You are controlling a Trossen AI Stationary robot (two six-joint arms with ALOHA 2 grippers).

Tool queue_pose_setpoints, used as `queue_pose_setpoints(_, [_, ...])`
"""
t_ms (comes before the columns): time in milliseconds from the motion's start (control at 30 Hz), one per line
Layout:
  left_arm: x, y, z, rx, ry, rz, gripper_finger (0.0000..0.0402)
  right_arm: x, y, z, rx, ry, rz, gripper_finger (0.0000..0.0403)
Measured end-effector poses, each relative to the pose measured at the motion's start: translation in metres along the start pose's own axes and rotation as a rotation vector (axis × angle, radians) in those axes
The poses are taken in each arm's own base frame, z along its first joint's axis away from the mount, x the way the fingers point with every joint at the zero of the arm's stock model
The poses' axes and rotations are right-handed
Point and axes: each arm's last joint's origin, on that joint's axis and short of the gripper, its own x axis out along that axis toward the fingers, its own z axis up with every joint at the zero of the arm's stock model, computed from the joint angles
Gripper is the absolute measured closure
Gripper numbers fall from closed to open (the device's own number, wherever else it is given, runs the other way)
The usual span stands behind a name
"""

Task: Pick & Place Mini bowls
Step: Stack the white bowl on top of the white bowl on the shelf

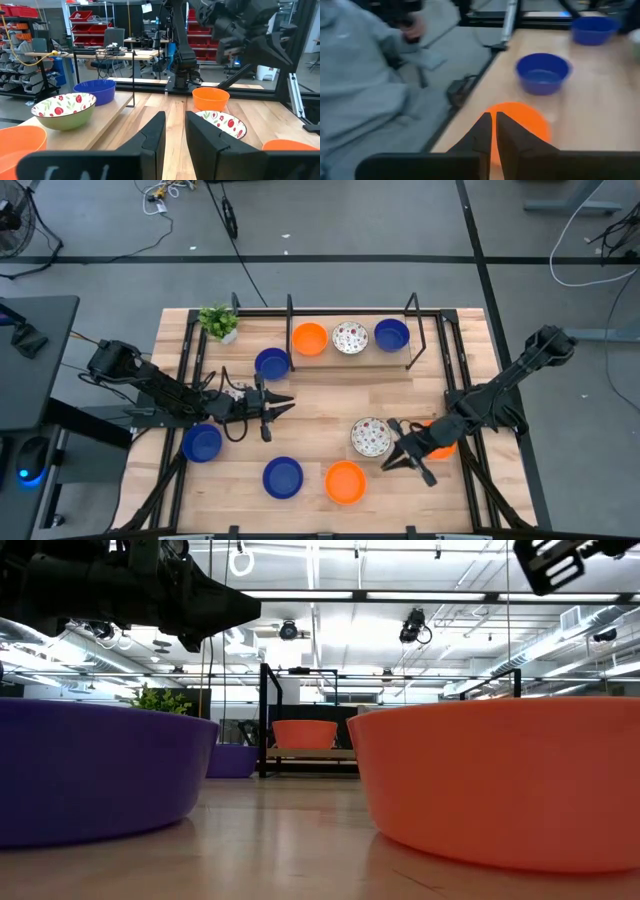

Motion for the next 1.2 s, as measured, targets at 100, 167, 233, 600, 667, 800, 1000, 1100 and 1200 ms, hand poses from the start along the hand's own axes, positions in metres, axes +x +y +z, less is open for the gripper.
queue_pose_setpoints(100, [0.000,0.000,0.000,0.000,0.000,0.000,0.0324,0.000,0.001,0.000,-0.021,-0.036,0.016,0.0374])
queue_pose_setpoints(167, [0.000,0.000,0.000,0.000,0.000,0.003,0.0324,0.000,-0.002,0.003,-0.038,-0.055,-0.017,0.0374])
queue_pose_setpoints(233, [0.000,0.001,0.000,0.001,0.000,0.007,0.0324,0.000,-0.002,0.008,-0.039,-0.060,-0.068,0.0373])
queue_pose_setpoints(600, [0.000,0.001,0.000,0.002,0.002,0.015,0.0324,0.009,-0.003,0.026,-0.060,0.312,-0.318,0.0311])
queue_pose_setpoints(667, [0.000,0.001,0.000,0.002,0.002,0.015,0.0324,0.017,-0.001,0.030,-0.063,0.372,-0.325,0.0297])
queue_pose_setpoints(800, [0.000,0.001,0.000,0.002,0.003,0.015,0.0324,0.034,-0.001,0.024,-0.061,0.548,-0.316,0.0271])
queue_pose_setpoints(1000, [0.000,0.001,0.000,0.002,0.004,0.015,0.0324,0.060,-0.006,0.002,-0.058,0.711,-0.301,0.0253])
queue_pose_setpoints(1100, [0.000,0.001,0.000,0.002,0.004,0.015,0.0324,0.068,-0.011,-0.008,-0.085,0.764,-0.316,0.0255])
queue_pose_setpoints(1200, [0.000,0.001,0.000,0.002,0.004,0.015,0.0324,0.071,-0.014,-0.012,-0.089,0.773,-0.347,0.0262])
